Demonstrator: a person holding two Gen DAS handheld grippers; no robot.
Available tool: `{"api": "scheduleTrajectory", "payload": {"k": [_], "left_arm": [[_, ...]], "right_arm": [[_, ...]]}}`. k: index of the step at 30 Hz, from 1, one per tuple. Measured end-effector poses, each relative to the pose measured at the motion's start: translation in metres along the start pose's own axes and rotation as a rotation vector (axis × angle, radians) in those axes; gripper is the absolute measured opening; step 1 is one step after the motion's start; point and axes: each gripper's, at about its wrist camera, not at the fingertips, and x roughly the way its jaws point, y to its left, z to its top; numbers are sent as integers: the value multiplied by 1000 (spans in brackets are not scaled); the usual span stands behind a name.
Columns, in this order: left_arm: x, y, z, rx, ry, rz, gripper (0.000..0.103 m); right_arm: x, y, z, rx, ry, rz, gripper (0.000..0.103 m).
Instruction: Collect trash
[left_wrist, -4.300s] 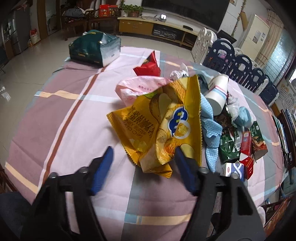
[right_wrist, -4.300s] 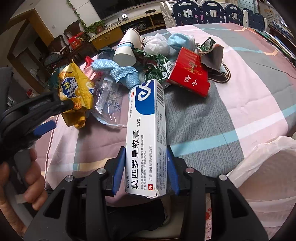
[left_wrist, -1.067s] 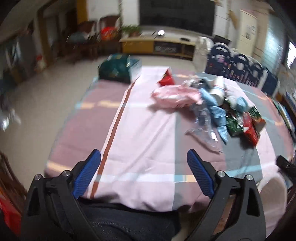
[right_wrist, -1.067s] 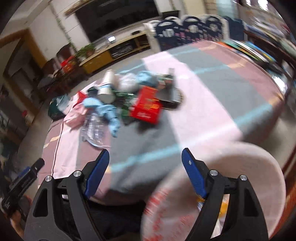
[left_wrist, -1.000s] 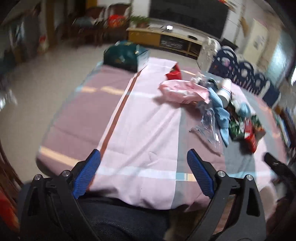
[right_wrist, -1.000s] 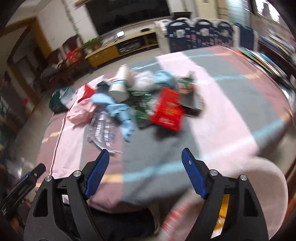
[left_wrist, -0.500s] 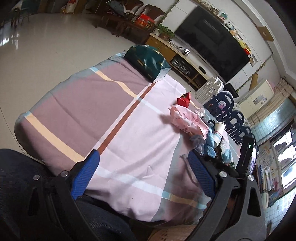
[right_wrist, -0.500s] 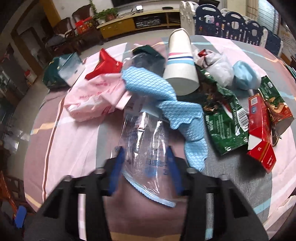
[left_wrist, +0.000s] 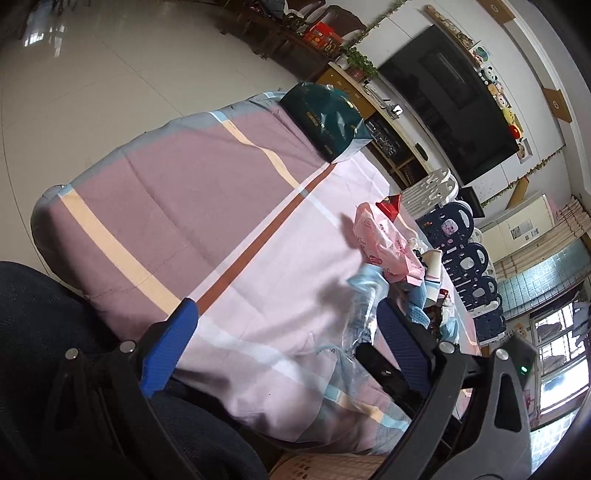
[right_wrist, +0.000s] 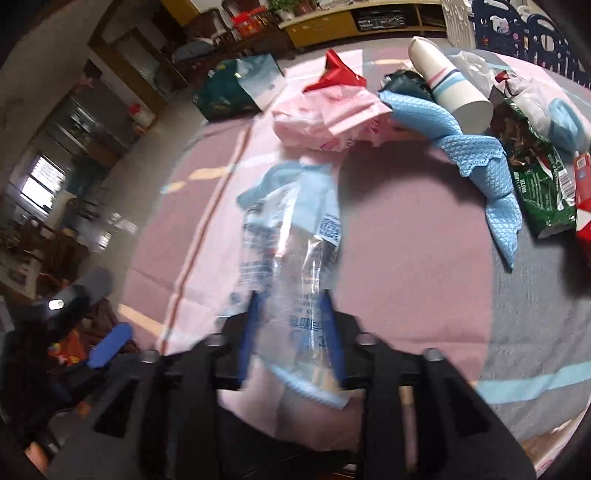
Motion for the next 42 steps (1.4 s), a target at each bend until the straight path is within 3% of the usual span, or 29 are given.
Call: {"api": "scheduleTrajectory", "payload": {"k": [1, 9, 16, 23, 26, 29, 34, 39, 42], "left_arm": [[1, 1, 0, -3, 5, 2, 97], [4, -13, -4, 71, 3, 52, 97], [9, -29, -11, 178, 9, 108, 97], [17, -47, -21, 315, 22, 163, 97], [18, -52, -24, 348, 26, 148, 97], [21, -51, -22, 342, 44, 138, 98], [42, -59, -23, 342, 108, 144, 98], [57, -78, -37, 451, 143, 168, 98], [57, -87, -46, 530, 126, 195, 98]], "right_arm": [[-9, -2, -2, 18, -32, 4, 68], [-69, -38, -27, 152, -160, -46, 69], [-92, -63, -53, 248, -183, -58, 70], [-101, -68, -58, 262, -197, -69, 70], [-101, -66, -58, 248, -199, -87, 70], [-105, -65, -59, 238, -208, -136, 70], [-115, -64, -49, 225, -259, -369, 70], [-105, -81, -27, 251, -295, -407, 70], [-86, -82, 6, 196, -317, -437, 70]]}}
